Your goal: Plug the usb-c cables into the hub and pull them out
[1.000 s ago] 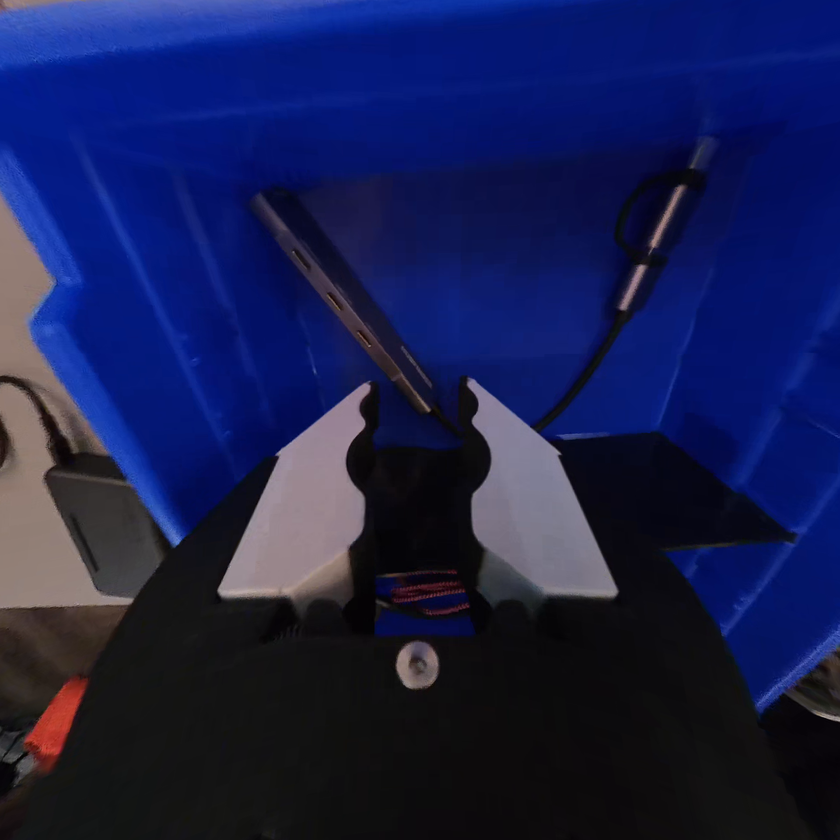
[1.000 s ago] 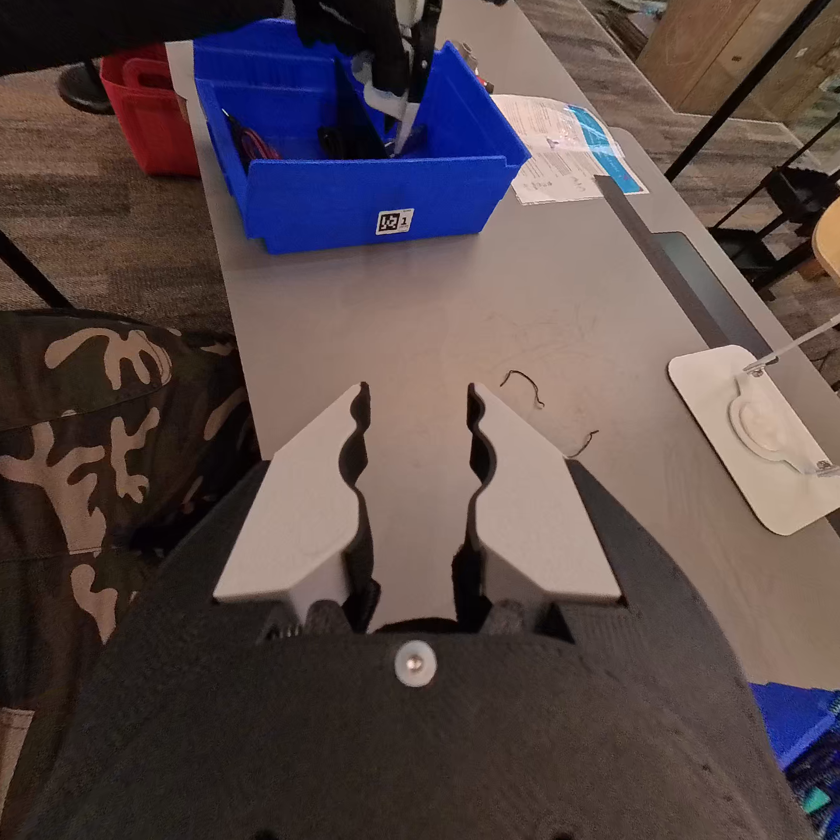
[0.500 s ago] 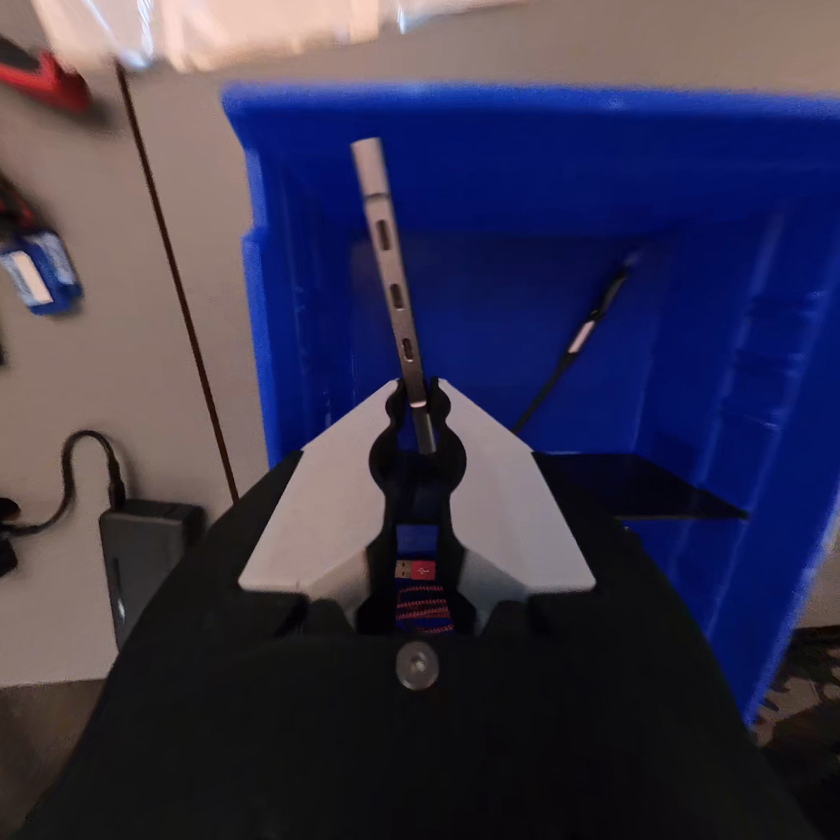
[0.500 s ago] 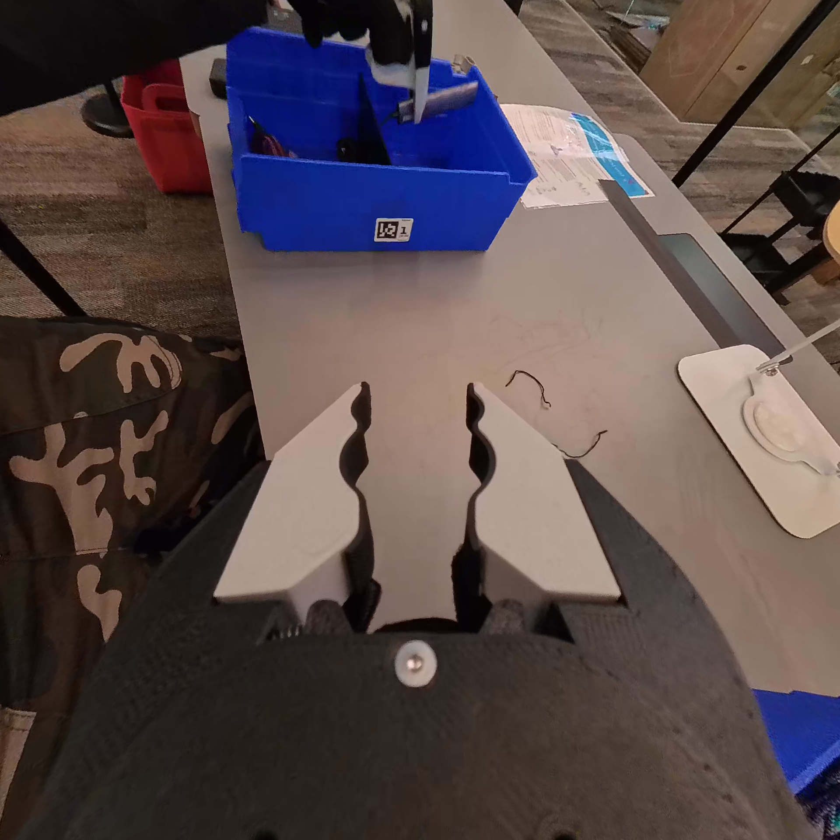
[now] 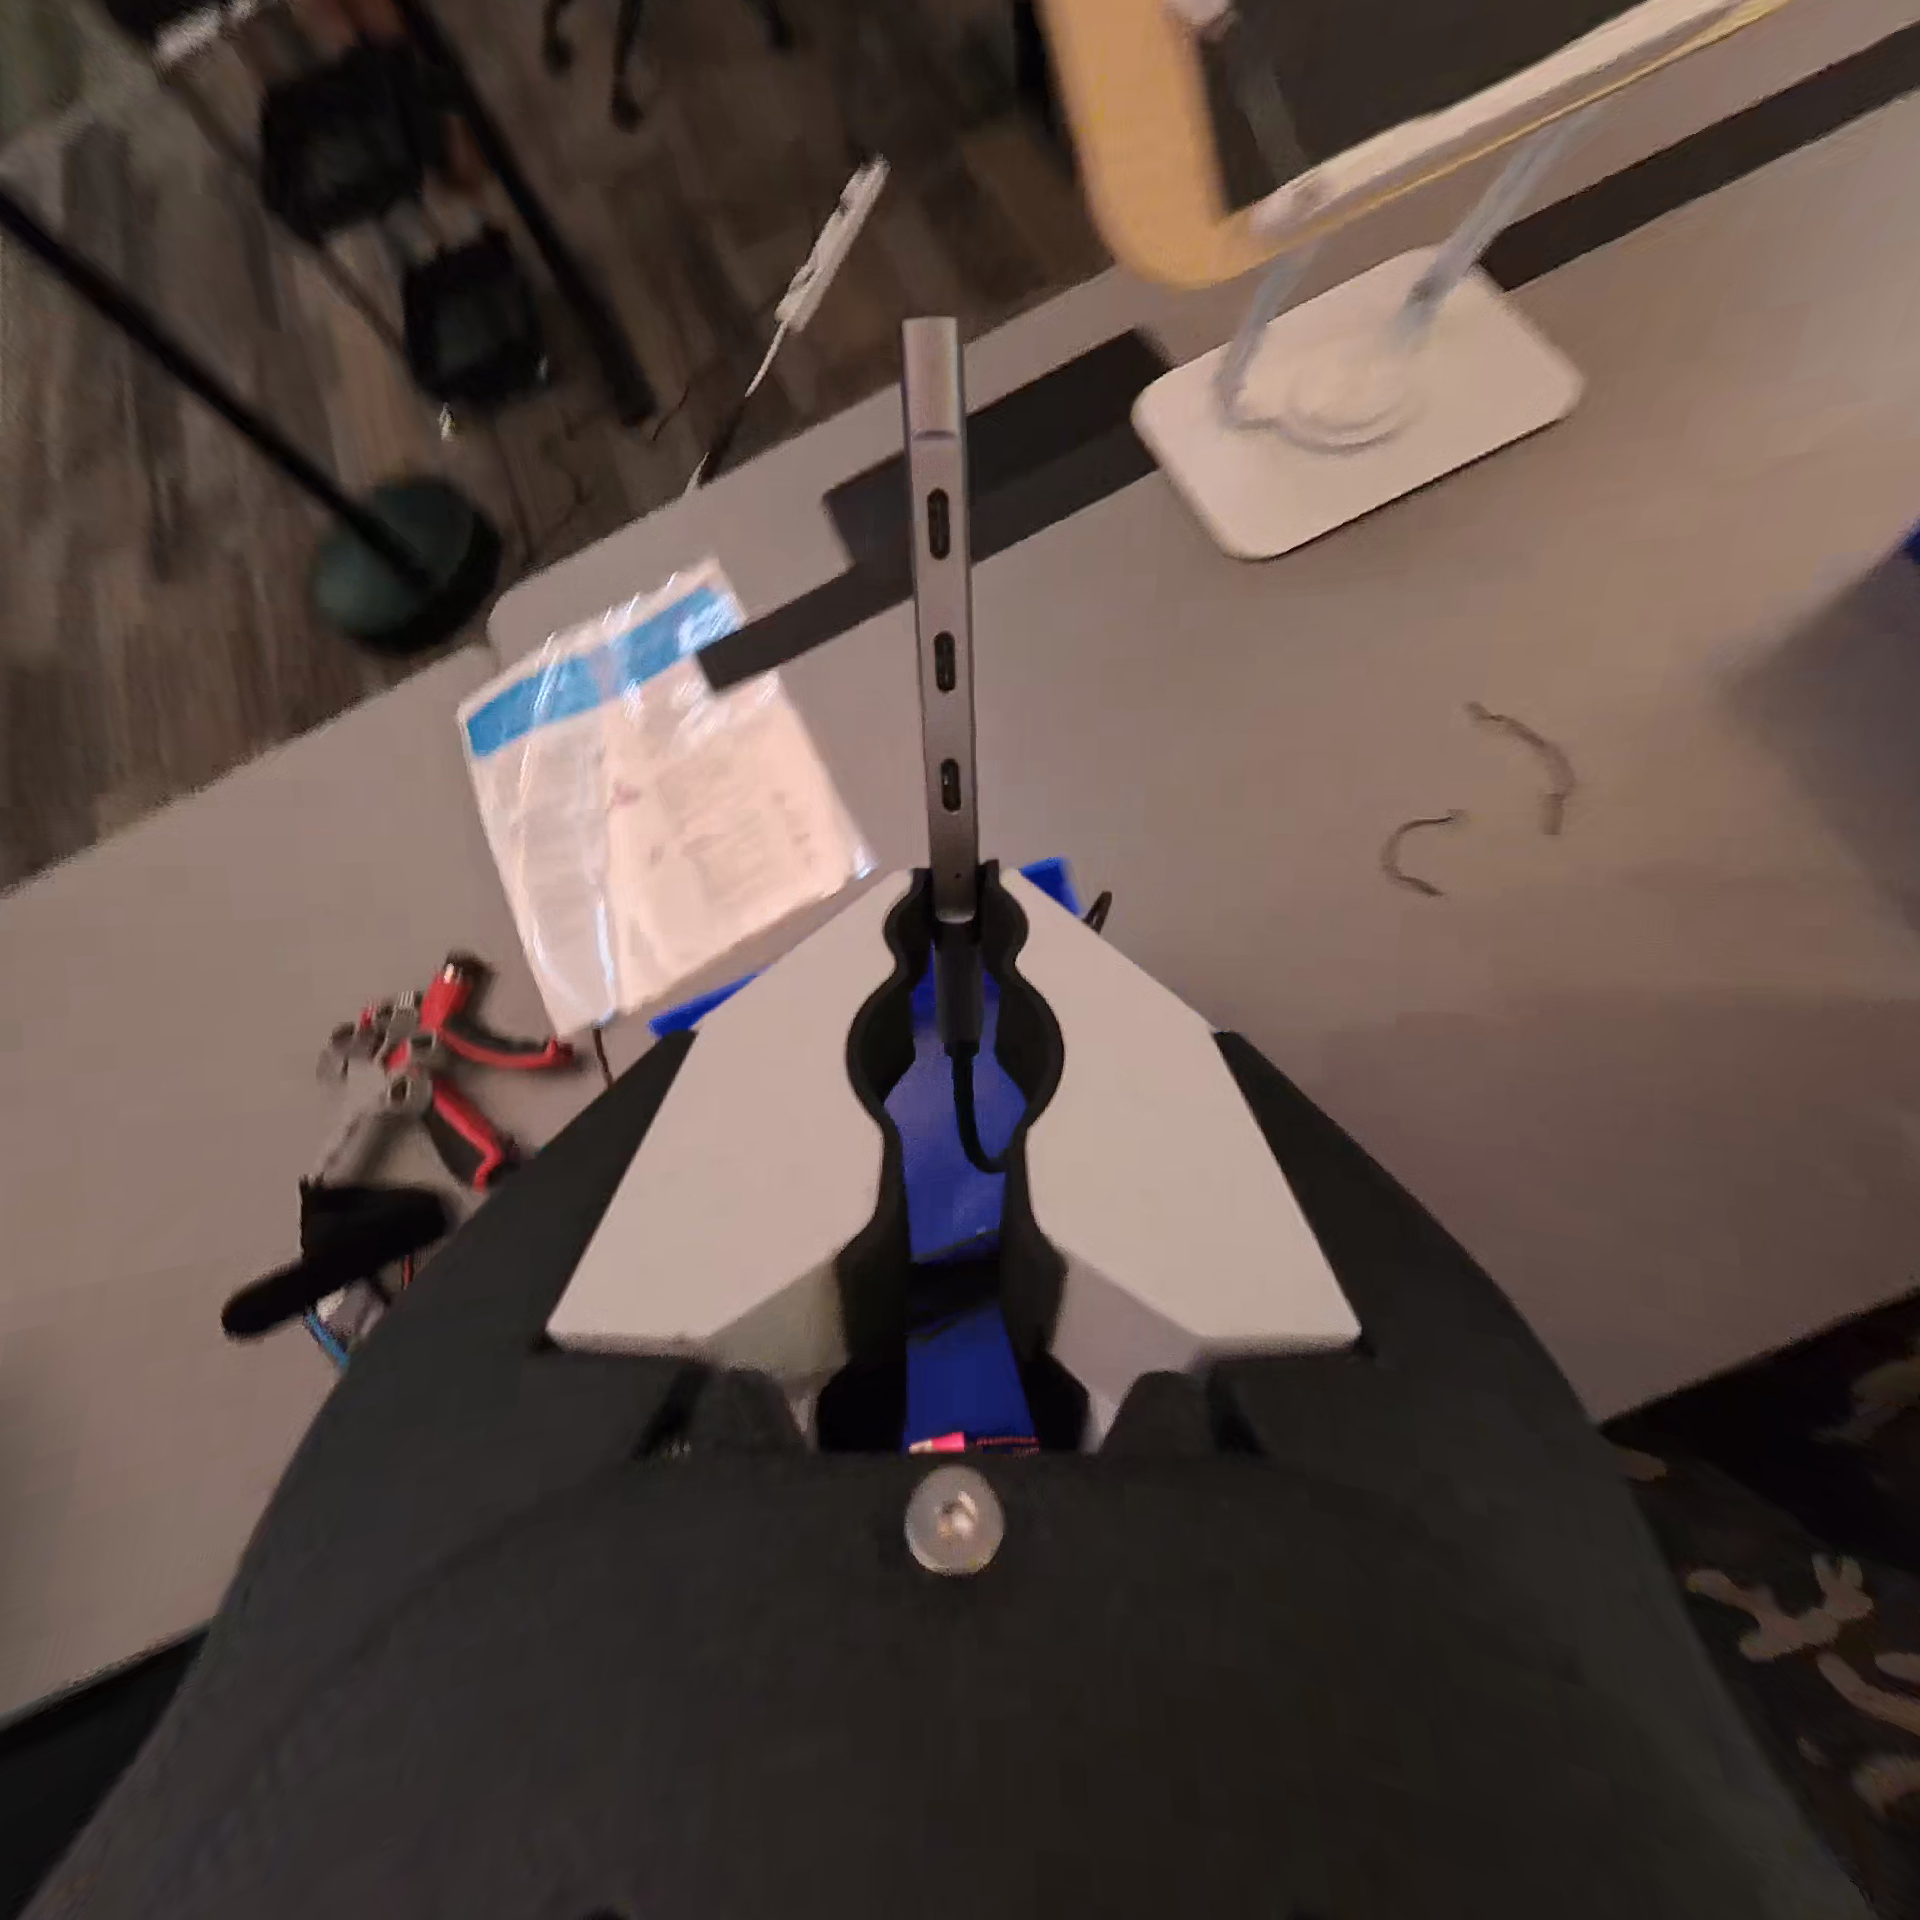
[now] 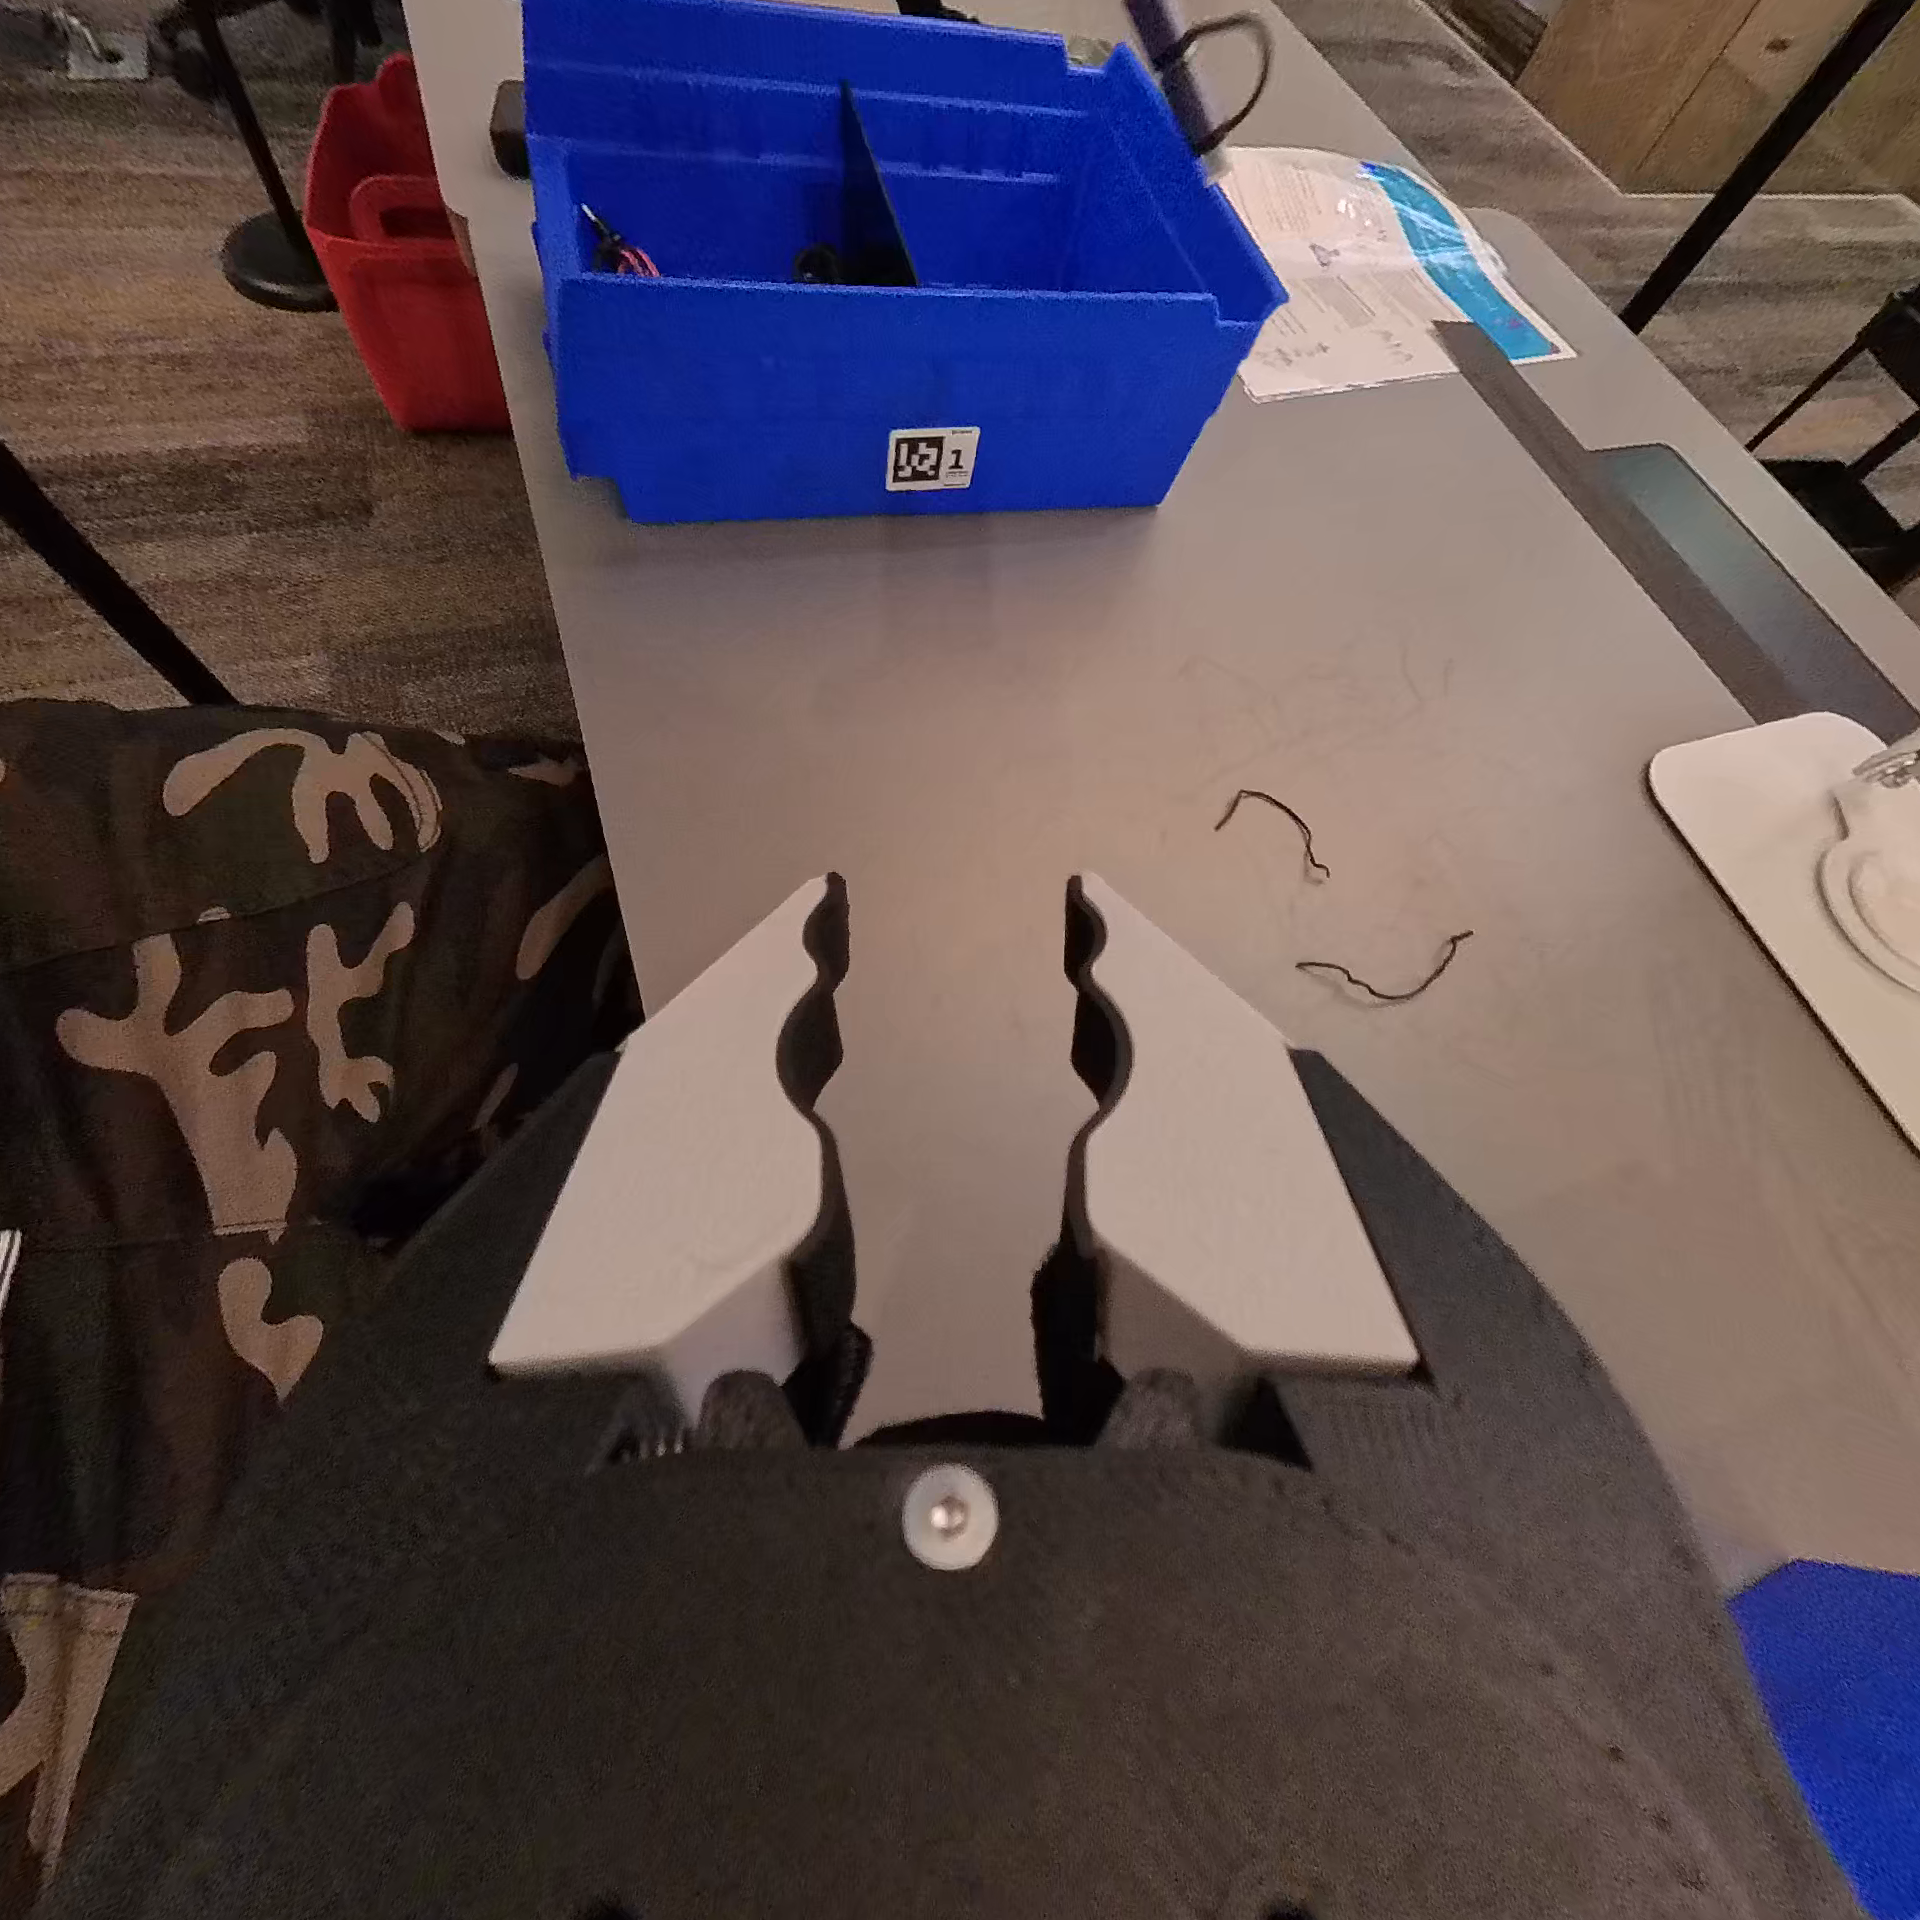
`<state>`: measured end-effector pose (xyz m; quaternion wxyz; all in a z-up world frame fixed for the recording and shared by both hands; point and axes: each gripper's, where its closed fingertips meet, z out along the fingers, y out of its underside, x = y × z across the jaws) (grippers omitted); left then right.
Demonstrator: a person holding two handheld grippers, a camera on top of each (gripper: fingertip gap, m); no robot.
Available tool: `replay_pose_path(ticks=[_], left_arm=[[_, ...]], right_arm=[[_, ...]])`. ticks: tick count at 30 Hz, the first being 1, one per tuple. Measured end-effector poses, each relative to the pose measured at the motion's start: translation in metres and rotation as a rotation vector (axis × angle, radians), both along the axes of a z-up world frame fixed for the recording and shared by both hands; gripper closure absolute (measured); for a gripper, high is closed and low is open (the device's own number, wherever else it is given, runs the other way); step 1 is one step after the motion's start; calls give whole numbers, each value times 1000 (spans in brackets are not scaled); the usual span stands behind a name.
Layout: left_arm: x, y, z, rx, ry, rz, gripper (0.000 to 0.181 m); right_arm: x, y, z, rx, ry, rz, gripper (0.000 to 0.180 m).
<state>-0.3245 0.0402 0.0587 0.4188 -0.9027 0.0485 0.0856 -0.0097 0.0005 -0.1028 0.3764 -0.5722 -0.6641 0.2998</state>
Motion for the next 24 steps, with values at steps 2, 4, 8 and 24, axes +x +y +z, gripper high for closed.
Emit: replay_pose_path(ticks=[2, 4, 8, 24], left_arm=[[39, 5, 21, 26, 6, -91, 174], [81, 11, 27, 27, -43, -196, 174], [149, 28, -16, -28, -186, -333, 173], [239, 45, -260, -340, -672, -313, 174]], right_arm=[[4, 2, 0, -6, 8, -14, 140], [9, 7, 1, -11, 22, -35, 140], [21, 17, 4, -20, 46, -85, 140], [35, 16, -12, -58, 40, -82, 139]])
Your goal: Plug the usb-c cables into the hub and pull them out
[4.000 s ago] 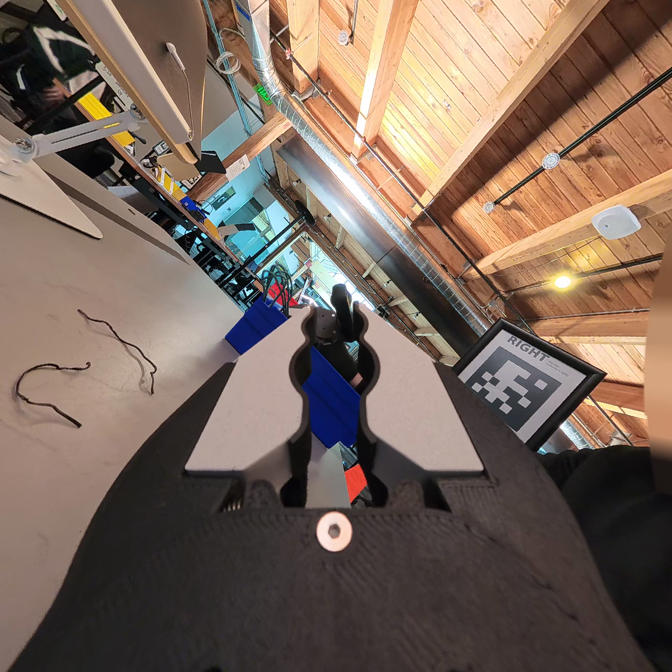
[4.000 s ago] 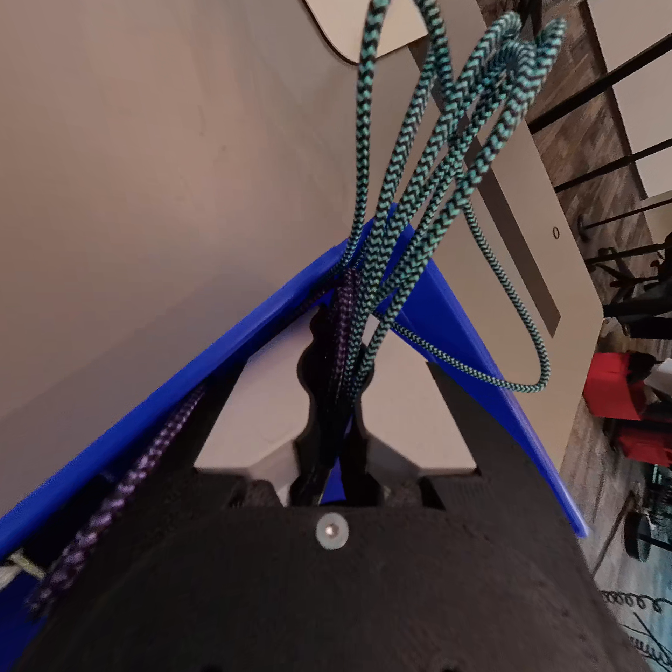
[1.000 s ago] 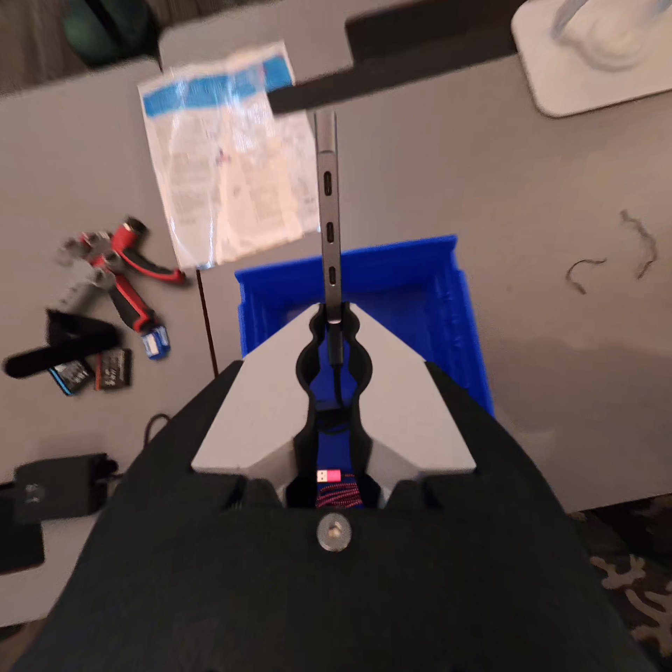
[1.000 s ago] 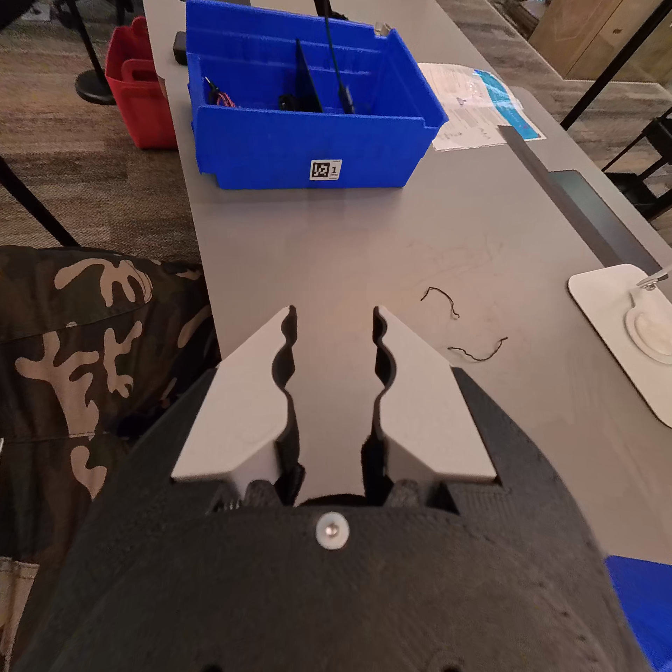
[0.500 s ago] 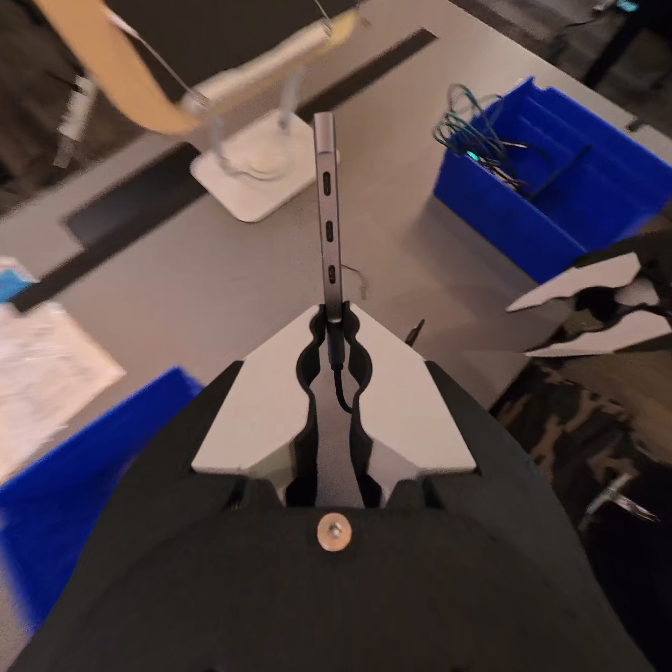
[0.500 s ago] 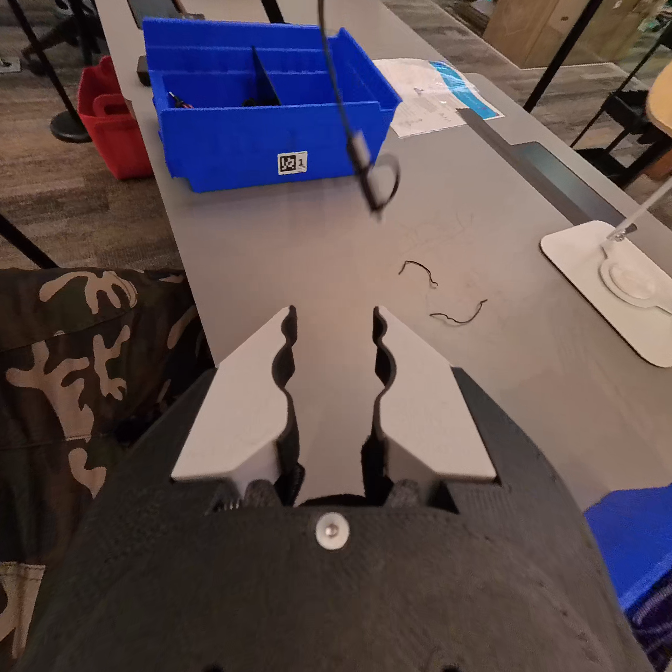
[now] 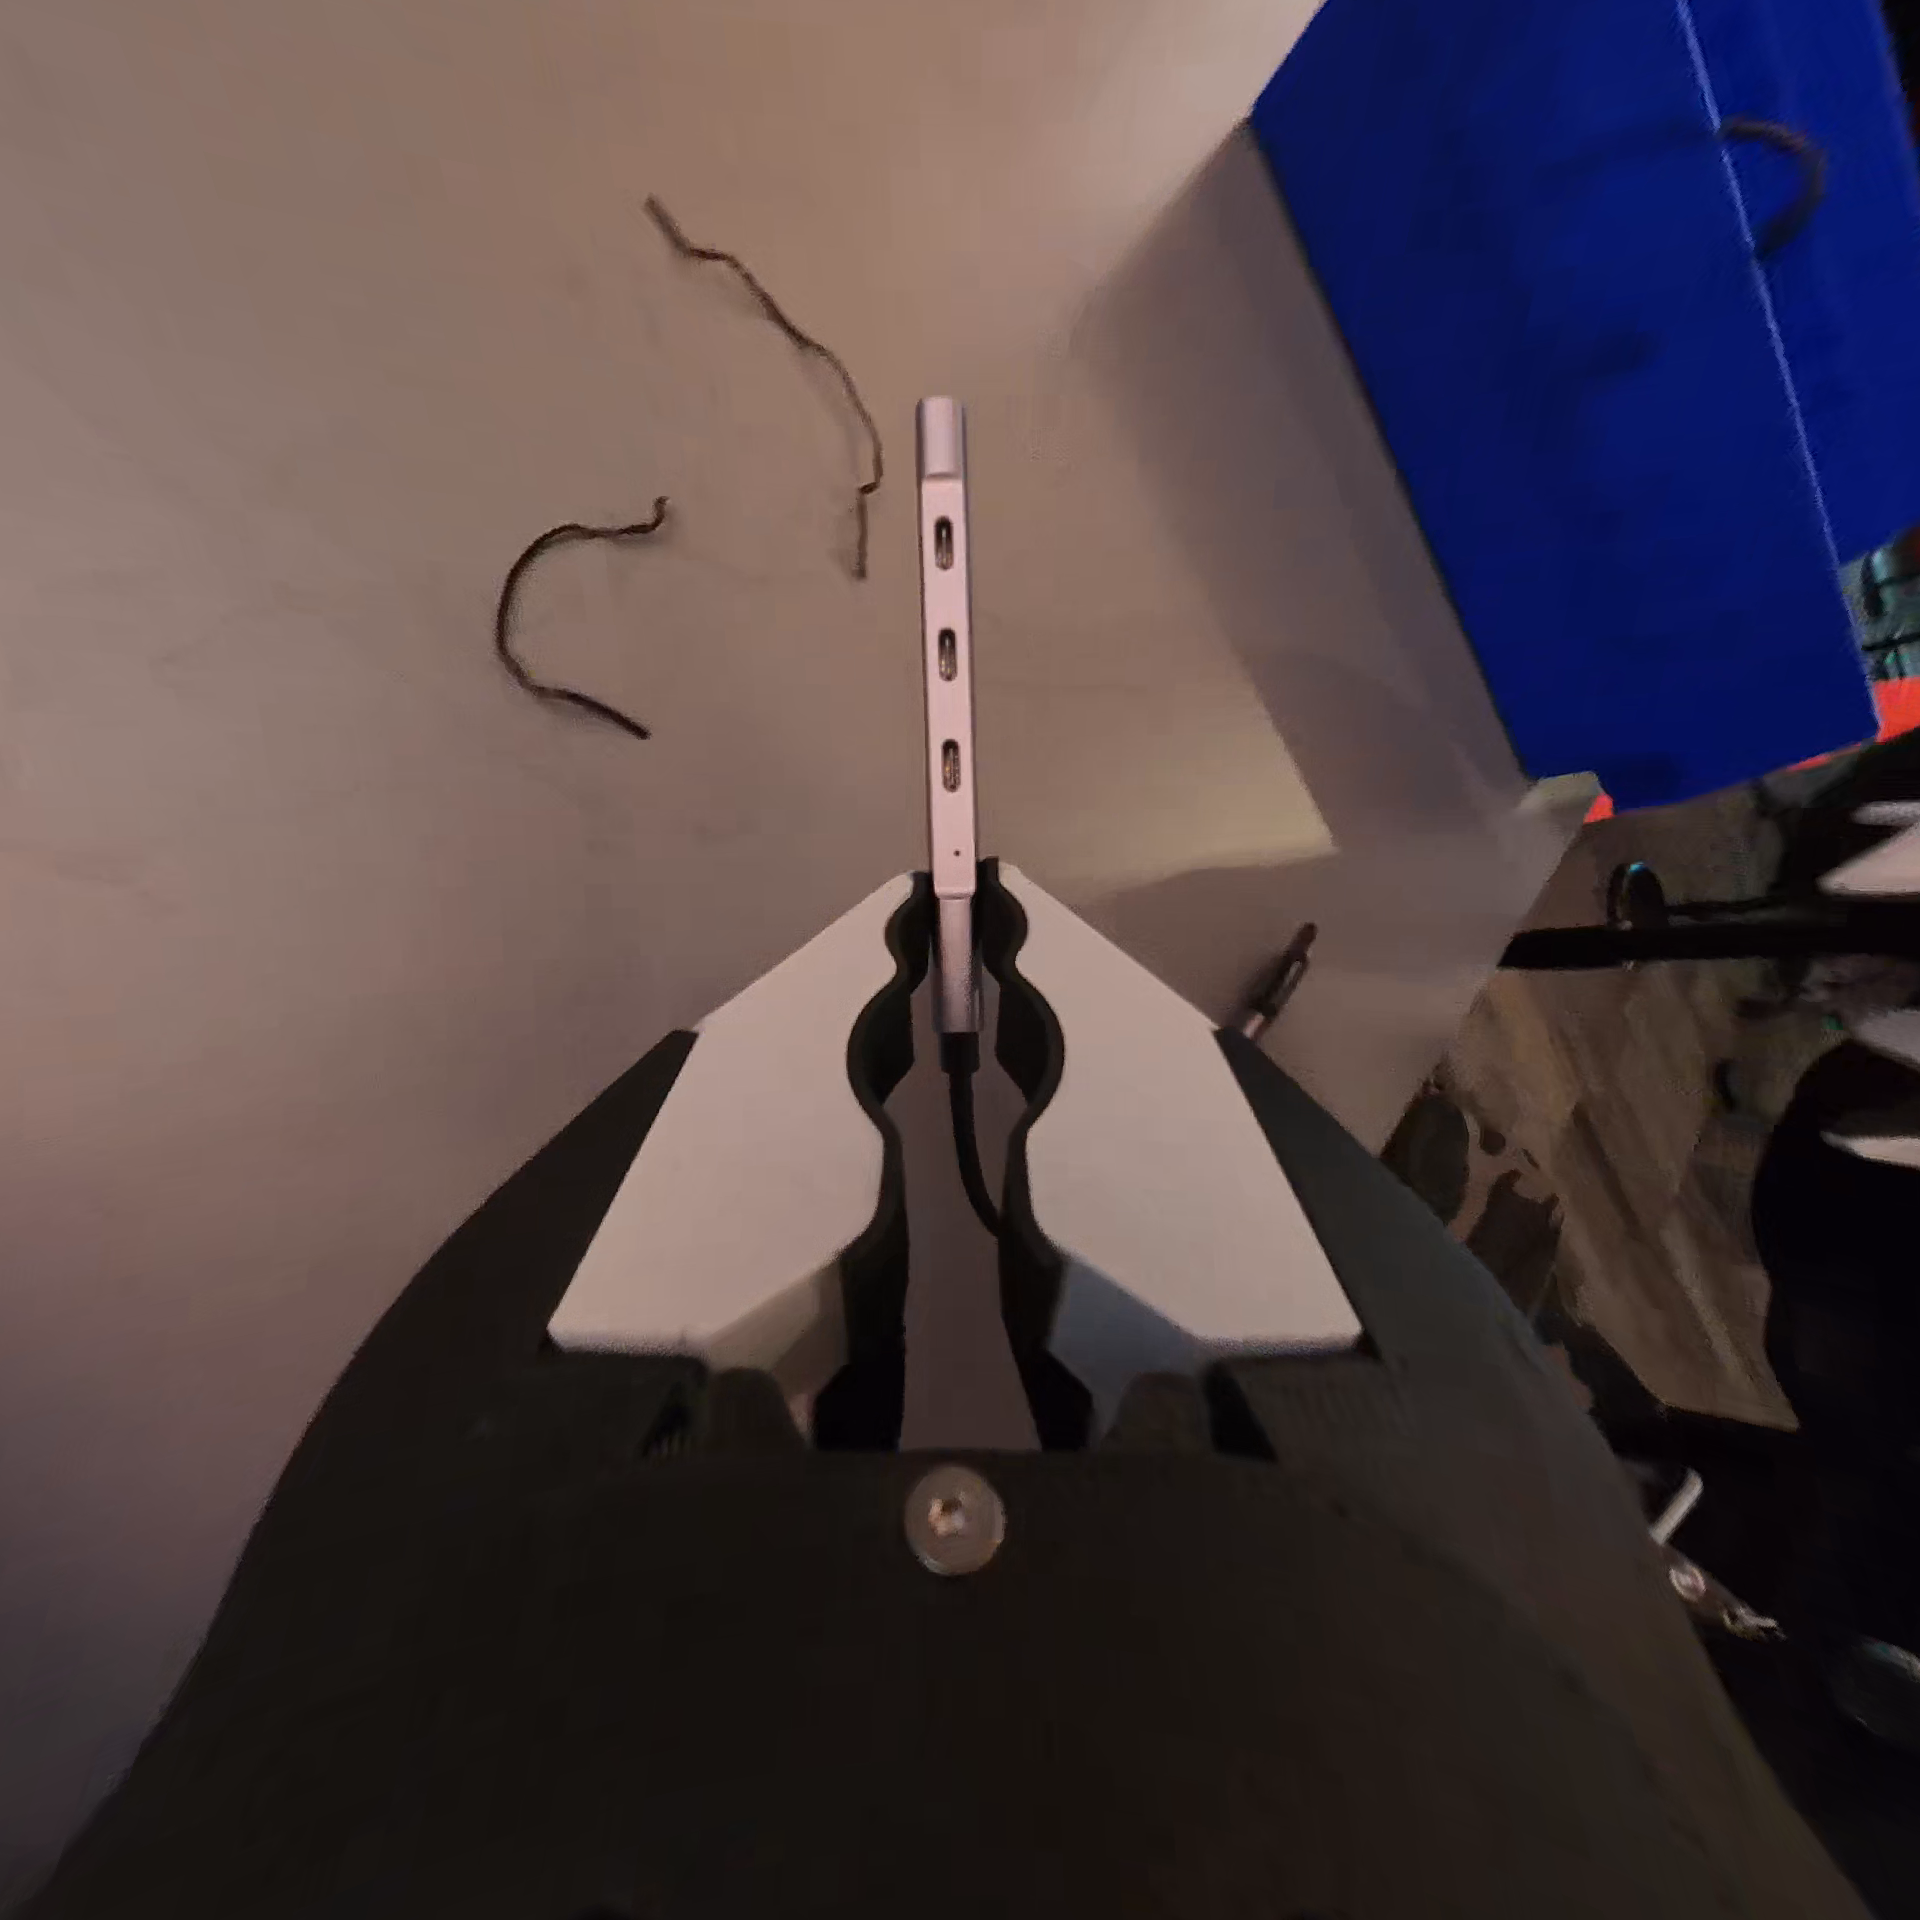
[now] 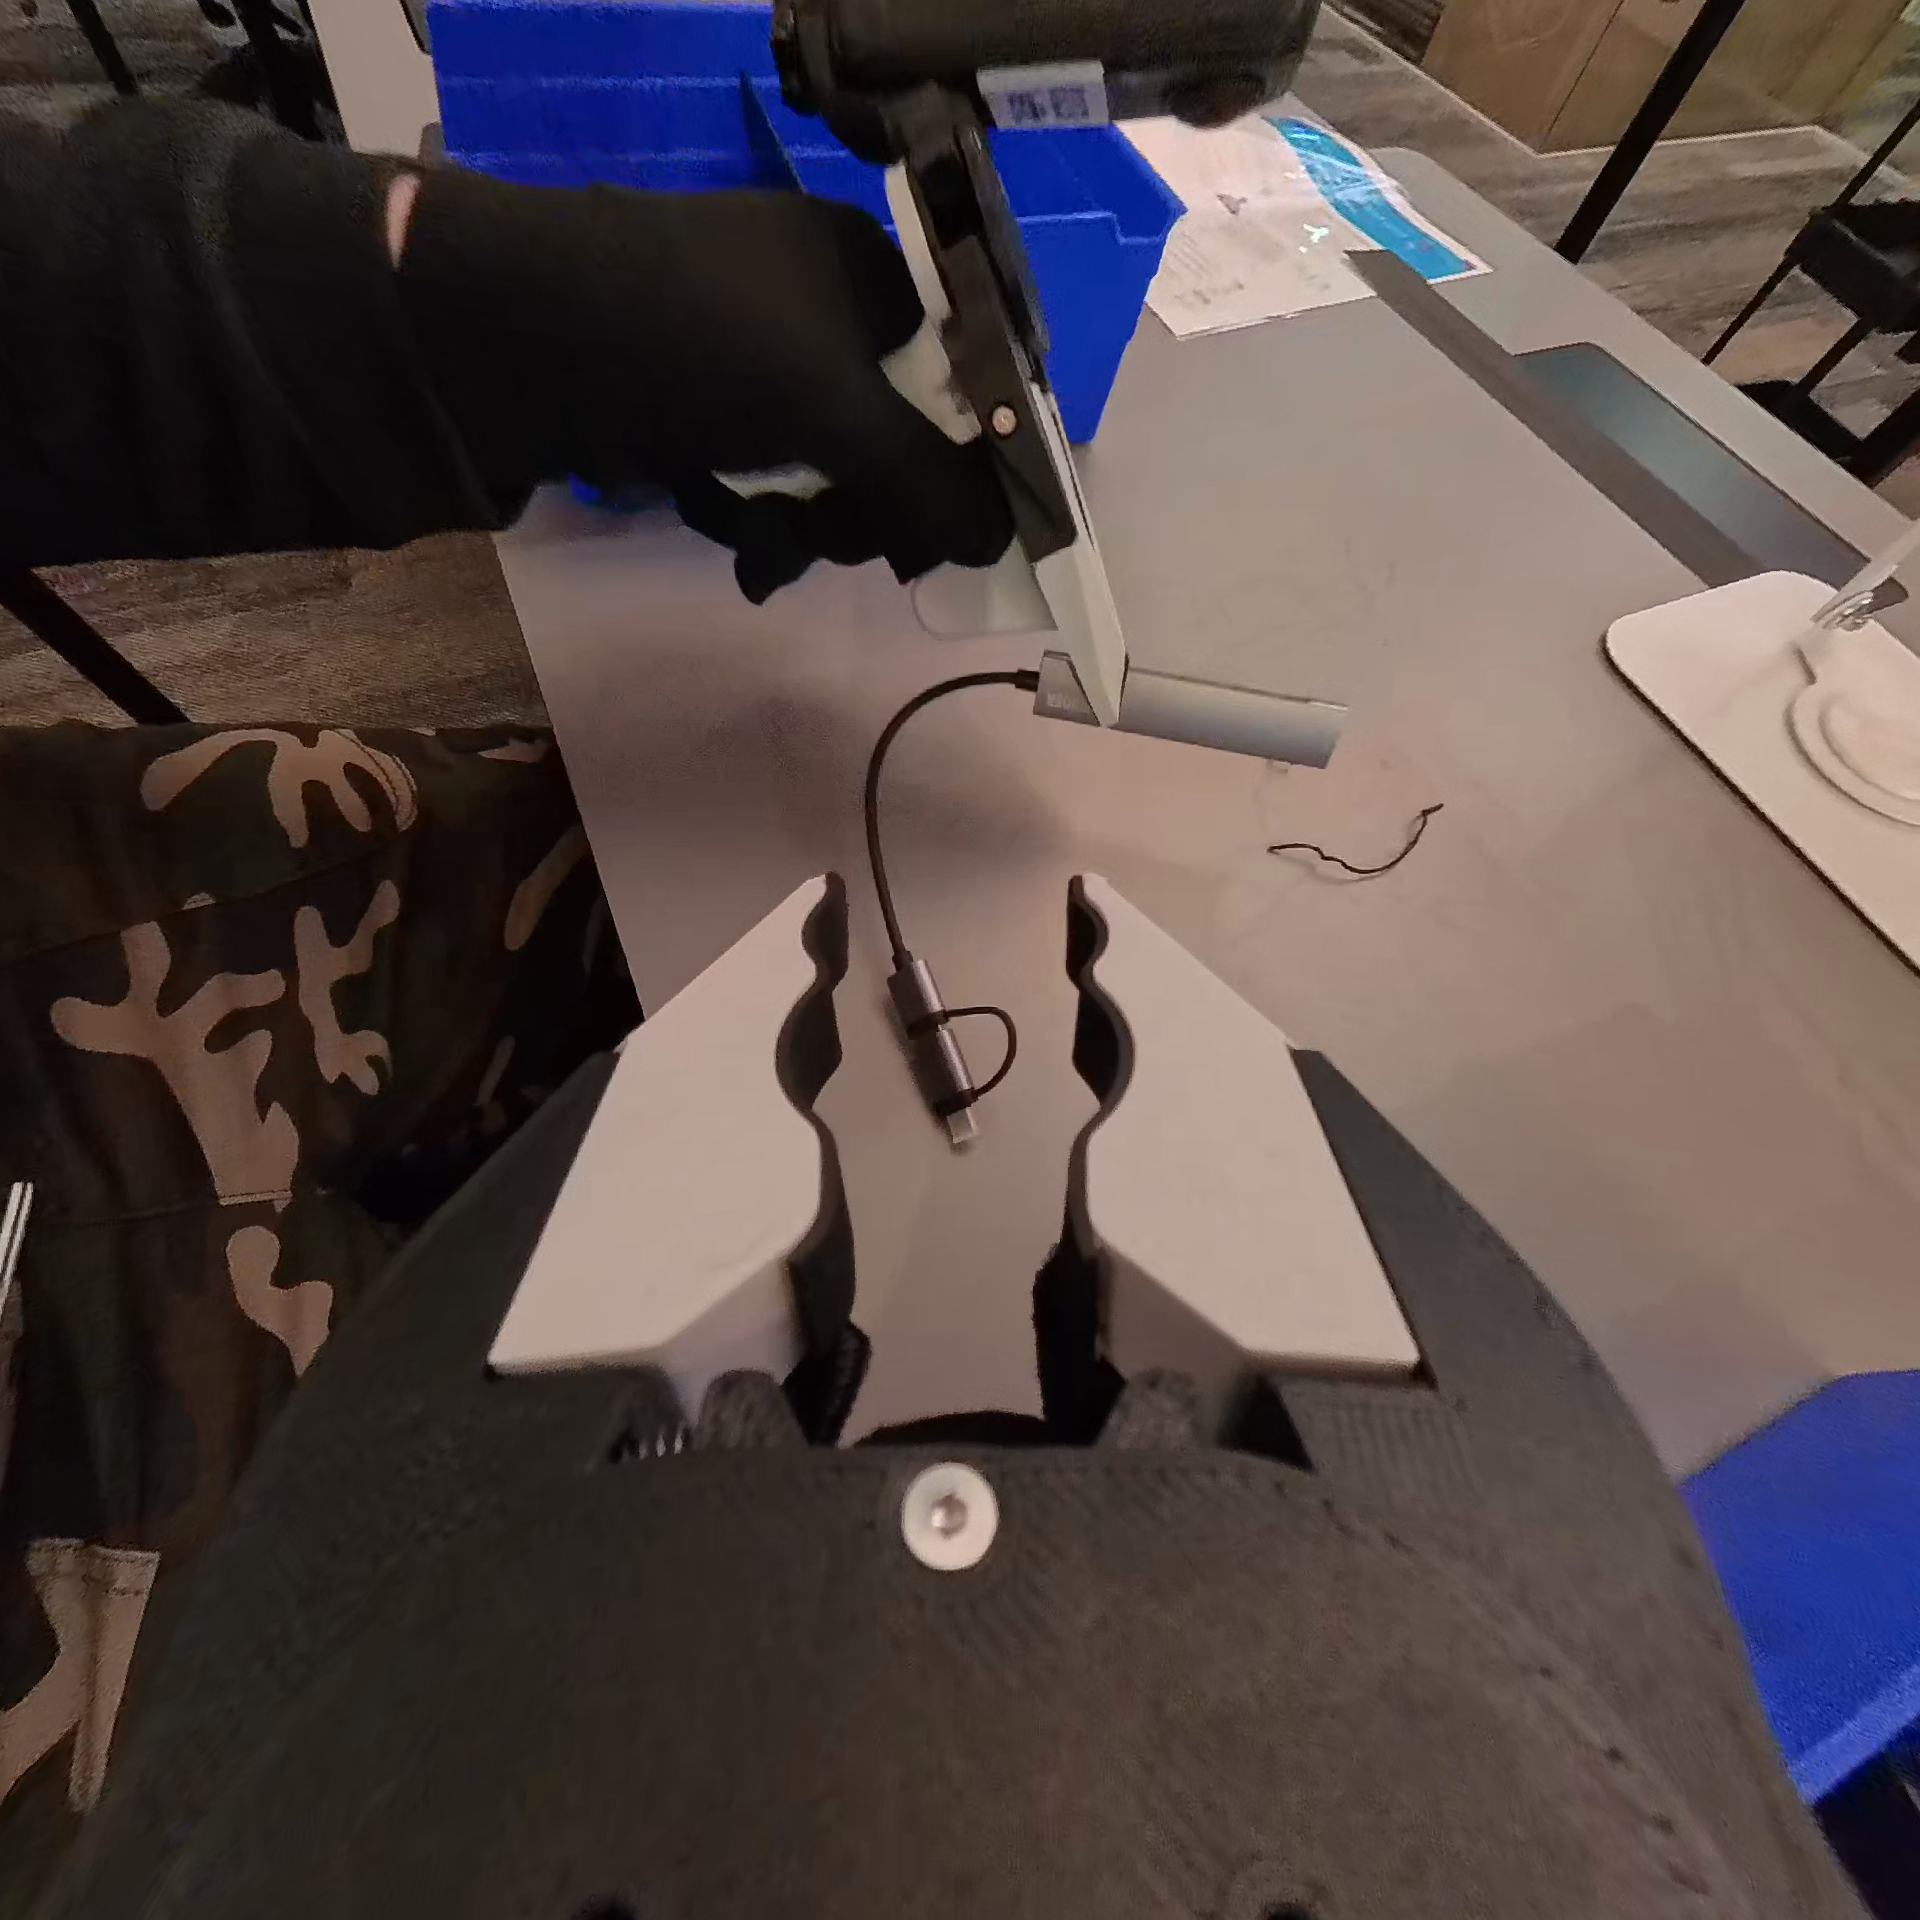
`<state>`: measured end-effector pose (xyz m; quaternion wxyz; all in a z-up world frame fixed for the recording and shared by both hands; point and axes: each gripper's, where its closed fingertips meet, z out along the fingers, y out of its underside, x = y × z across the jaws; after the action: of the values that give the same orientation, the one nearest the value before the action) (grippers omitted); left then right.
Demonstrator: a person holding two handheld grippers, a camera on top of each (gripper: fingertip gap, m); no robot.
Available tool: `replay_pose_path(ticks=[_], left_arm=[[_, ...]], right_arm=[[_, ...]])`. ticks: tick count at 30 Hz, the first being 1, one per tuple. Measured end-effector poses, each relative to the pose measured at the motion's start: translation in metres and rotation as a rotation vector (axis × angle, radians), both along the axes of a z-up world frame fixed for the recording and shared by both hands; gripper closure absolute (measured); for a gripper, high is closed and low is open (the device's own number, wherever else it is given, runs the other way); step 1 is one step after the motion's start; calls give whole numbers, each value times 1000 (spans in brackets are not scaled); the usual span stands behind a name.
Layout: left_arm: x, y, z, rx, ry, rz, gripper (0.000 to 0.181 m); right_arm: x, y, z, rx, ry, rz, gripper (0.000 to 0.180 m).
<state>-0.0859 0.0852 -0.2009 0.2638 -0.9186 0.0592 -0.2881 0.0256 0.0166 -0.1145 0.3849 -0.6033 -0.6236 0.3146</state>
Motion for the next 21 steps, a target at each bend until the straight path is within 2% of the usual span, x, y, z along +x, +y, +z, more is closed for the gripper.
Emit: replay_pose_path(ticks=[6, 9, 12, 14, 16, 18, 20, 21], left_arm=[[-10, 0, -38, -32, 91, 27, 172], [-16, 3, -33, -6, 137, 59, 154], [-19, 3, -1, 88, 214, 55, 143], [-13, -3, 35, 191, 232, 0, 141], [-21, -13, 75, 310, 327, -40, 146], [-41, -29, 115, 441, 440, -102, 159], [-79, -50, 138, 455, 536, -113, 159], [-95, -66, 143, 438, 550, -151, 166]], right_arm=[[-5, -5, -7, -15, -5, 21, 139], [-5, -6, -7, -14, -5, 22, 139], [-5, -6, -3, -10, 8, 24, 139], [-4, -6, -1, -7, 15, 21, 139], [-3, -6, 1, -5, 26, 22, 139], [-3, -8, 3, -8, 36, 28, 139], [-3, -9, 5, -9, 42, 34, 139], [-3, -10, 5, -9, 44, 37, 139]])
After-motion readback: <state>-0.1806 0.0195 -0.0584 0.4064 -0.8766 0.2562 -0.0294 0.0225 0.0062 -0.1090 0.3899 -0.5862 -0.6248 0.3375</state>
